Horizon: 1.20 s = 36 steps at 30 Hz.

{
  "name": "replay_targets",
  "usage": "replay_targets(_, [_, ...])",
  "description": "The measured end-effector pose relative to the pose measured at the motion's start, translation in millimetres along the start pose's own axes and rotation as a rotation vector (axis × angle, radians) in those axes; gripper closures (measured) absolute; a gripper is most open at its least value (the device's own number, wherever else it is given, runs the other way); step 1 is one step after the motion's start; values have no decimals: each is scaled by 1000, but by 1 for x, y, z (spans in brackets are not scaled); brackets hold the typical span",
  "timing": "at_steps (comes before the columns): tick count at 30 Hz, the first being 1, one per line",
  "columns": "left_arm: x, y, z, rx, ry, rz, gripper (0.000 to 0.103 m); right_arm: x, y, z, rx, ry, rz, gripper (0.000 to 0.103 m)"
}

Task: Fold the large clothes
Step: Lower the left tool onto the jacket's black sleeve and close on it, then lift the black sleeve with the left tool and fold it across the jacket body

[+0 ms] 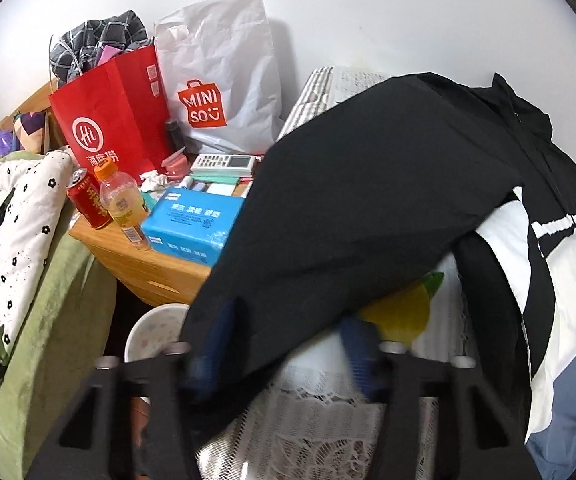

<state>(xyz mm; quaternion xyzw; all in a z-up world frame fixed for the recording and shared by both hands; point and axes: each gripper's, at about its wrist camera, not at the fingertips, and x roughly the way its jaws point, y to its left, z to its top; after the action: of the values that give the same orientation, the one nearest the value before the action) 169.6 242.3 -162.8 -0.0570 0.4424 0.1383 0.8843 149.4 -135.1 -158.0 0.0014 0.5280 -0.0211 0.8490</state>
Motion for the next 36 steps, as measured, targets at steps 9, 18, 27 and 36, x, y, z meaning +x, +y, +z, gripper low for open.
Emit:
replay_targets(9, [-32, -10, 32, 16, -63, -8, 97, -11, -11, 17, -9, -51, 14, 15])
replay_targets(18, [-83, -70, 84, 61, -205, -105, 98, -33, -41, 33, -37, -123, 20, 15])
replay_targets(27, [-94, -184, 122, 166, -247, -320, 98, -43, -90, 34, -36, -151, 4, 15])
replay_targets(36, [-59, -281, 115, 274, -158, -338, 98, -25, -148, 28, 38, -124, -37, 15])
